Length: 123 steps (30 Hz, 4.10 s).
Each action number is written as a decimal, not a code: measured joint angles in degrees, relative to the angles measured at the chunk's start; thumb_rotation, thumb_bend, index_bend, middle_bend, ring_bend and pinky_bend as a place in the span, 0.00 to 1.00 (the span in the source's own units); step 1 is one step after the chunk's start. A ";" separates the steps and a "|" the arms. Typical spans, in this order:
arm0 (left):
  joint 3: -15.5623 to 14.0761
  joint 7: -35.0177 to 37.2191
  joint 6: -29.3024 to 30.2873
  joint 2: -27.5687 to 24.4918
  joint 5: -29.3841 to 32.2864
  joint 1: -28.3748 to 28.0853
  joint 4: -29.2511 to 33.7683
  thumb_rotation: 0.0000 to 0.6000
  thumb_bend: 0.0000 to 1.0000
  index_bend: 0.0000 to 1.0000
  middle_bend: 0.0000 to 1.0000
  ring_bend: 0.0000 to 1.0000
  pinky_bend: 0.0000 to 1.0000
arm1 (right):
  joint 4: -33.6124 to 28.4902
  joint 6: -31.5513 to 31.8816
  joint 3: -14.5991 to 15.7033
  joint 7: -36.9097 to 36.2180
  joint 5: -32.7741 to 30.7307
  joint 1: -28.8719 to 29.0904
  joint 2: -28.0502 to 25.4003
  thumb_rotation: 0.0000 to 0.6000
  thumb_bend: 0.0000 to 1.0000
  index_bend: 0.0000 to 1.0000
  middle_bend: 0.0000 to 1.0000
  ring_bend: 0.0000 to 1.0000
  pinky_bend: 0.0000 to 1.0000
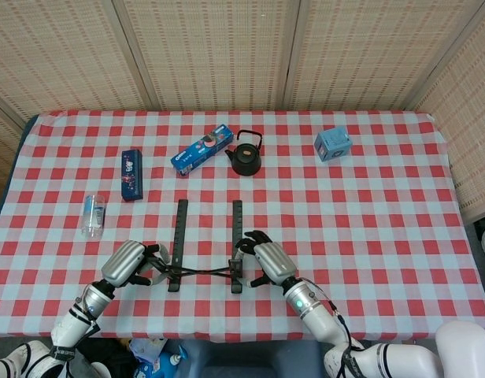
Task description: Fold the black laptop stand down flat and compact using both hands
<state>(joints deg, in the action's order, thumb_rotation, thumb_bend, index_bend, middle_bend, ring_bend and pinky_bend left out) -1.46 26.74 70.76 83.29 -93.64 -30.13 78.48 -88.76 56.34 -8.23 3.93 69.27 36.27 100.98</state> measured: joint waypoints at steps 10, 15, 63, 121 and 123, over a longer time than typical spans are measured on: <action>-0.21 -0.58 -0.63 -0.41 0.40 0.15 0.93 1.00 0.32 0.57 0.97 0.88 0.92 | -0.18 -0.53 -0.05 -0.23 0.41 0.02 -0.13 1.00 0.17 0.47 0.27 0.09 0.06; -0.23 -0.56 -1.25 -0.42 0.61 0.01 1.06 1.00 0.33 0.58 0.97 0.88 0.93 | -0.24 -0.51 -0.18 0.02 0.27 -0.03 -0.11 1.00 0.17 0.47 0.27 0.09 0.06; -0.71 -0.86 -1.73 -3.08 -0.46 -0.55 3.38 0.72 0.32 0.46 0.92 0.83 0.92 | -2.47 0.44 -1.52 2.72 -2.47 -0.85 0.26 1.00 0.26 0.56 0.31 0.16 0.08; 8.08 -10.45 -3.16 -13.12 9.69 -0.61 5.86 0.82 0.33 0.04 0.00 0.00 0.19 | -6.75 13.31 -10.51 10.00 -1.51 0.88 -0.70 1.00 0.10 0.00 0.00 0.00 0.00; 7.60 -10.75 -2.77 -13.59 8.73 -0.33 5.73 0.98 0.33 0.06 0.00 0.01 0.19 | -7.58 13.00 -9.78 9.72 -0.46 0.52 -2.76 1.00 0.10 0.00 0.00 0.00 0.00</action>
<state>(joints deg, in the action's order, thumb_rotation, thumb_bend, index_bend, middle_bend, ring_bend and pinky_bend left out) 6.14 15.99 67.98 69.69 -84.91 -30.47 84.21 -96.33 69.34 -18.01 13.65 68.82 36.79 98.22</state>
